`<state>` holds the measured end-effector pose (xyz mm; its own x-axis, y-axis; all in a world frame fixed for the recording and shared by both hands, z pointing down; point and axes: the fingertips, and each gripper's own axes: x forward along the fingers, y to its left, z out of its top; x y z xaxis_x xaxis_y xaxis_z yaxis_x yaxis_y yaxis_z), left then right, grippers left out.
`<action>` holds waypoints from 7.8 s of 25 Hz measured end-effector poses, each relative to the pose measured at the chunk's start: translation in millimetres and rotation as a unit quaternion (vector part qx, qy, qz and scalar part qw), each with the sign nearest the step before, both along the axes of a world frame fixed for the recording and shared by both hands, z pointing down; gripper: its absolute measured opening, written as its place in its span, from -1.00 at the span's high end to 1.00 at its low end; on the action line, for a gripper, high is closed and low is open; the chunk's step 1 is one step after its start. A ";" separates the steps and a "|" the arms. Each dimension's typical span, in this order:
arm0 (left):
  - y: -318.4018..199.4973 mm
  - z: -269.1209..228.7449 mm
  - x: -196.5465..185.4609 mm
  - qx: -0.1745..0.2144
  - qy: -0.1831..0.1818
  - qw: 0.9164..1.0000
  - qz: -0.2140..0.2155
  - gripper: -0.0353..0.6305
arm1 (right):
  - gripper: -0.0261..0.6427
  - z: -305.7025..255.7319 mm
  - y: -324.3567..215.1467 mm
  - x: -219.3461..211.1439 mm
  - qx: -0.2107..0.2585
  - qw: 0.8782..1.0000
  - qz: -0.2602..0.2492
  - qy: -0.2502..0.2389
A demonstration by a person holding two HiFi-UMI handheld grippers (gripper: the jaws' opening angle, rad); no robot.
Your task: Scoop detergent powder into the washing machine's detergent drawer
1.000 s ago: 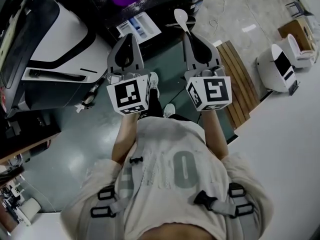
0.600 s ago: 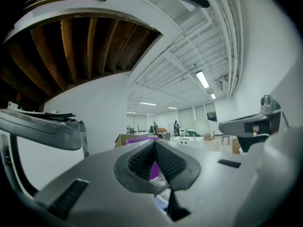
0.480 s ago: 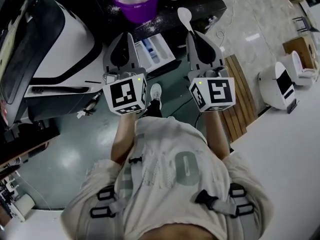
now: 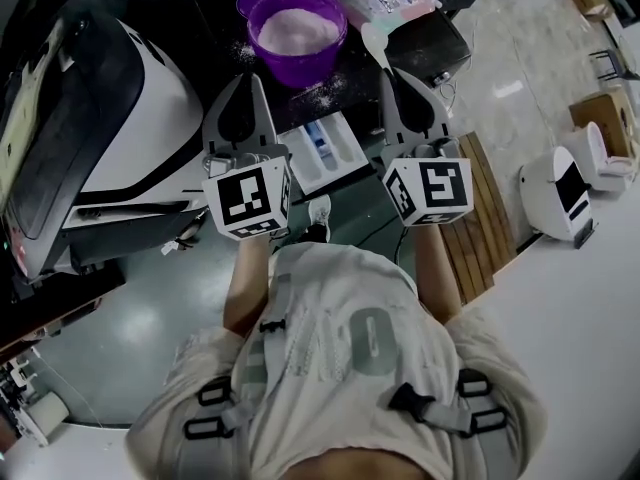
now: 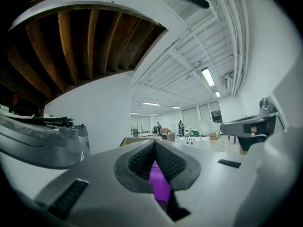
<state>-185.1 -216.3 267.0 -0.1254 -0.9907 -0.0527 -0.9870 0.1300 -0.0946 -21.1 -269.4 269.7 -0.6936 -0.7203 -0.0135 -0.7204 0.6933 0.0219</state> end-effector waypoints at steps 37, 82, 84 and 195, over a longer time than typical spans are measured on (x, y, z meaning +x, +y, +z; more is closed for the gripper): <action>-76.3 52.2 -82.7 -0.042 -0.006 0.999 -0.007 0.83 | 0.89 62.7 -103.3 -150.6 0.051 0.780 -0.324 0.532; -57.9 57.7 -76.6 -0.050 0.003 0.999 -0.014 0.83 | 0.89 64.1 -87.2 -135.3 -0.567 0.769 -0.259 0.142; -57.2 53.5 -74.2 -0.048 0.003 0.999 -0.014 0.83 | 0.89 60.8 -89.3 -134.6 -0.581 0.768 -0.255 0.093; 77.6 121.5 -26.3 -0.086 0.012 0.990 -0.114 0.83 | 0.89 236.3 106.4 -55.6 -0.588 0.799 -0.124 -0.031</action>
<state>-211.4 -138.7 388.5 -0.3462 -0.9305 0.1196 -0.9359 0.3338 -0.1123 -76.8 -162.9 505.9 -0.8410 -0.1000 0.5317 -0.5321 0.3302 -0.7796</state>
